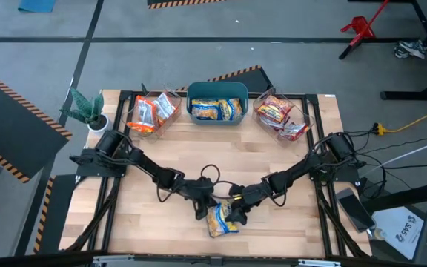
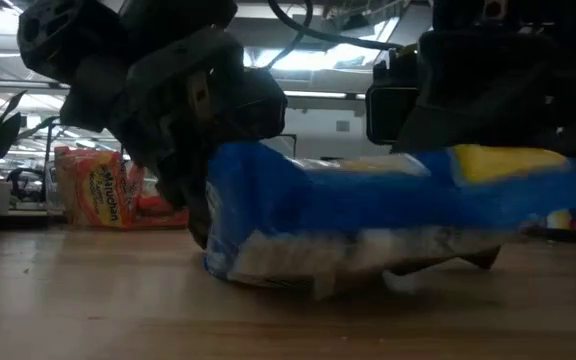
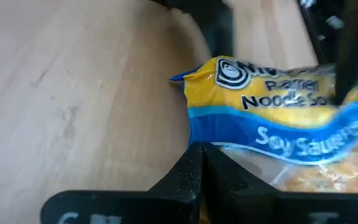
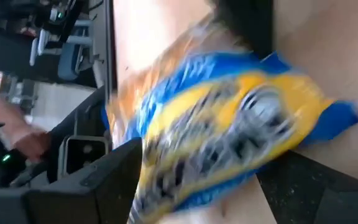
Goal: Sort Maruchan noodles
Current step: Put the blue noodle pack into the blue bin
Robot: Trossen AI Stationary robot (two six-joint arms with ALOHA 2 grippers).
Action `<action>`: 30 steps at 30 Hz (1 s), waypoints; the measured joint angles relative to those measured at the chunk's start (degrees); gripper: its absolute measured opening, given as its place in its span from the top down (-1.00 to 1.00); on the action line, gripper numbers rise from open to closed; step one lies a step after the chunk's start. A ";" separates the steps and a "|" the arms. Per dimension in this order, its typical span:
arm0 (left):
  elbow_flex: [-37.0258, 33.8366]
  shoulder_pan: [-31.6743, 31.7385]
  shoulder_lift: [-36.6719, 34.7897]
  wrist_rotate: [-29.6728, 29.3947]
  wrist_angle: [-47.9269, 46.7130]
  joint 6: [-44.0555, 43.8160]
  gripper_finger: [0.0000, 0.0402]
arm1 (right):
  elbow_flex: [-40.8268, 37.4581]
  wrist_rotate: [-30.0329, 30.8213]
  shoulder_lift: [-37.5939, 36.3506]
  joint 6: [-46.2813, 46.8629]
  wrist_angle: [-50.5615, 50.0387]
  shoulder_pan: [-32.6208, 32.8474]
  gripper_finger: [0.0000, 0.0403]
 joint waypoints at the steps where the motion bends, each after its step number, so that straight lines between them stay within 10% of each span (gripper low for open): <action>1: 0.00 0.36 -0.40 0.90 0.00 -0.31 1.00 | 0.00 0.73 -0.01 -0.01 -0.03 0.00 -0.42; 15: 0.15 -0.67 -17.73 3.35 -15.08 0.58 1.00 | 0.00 5.34 -0.12 -0.28 -1.37 -0.44 -0.42; 22: 0.04 -12.05 -12.21 -7.47 -10.97 -1.57 1.00 | -0.03 6.81 -0.12 -0.07 -1.36 -0.84 -0.42; 30: 0.09 -10.20 -4.28 -6.90 -0.74 -3.64 1.00 | -0.07 7.34 -0.12 0.39 -0.63 -1.21 -0.42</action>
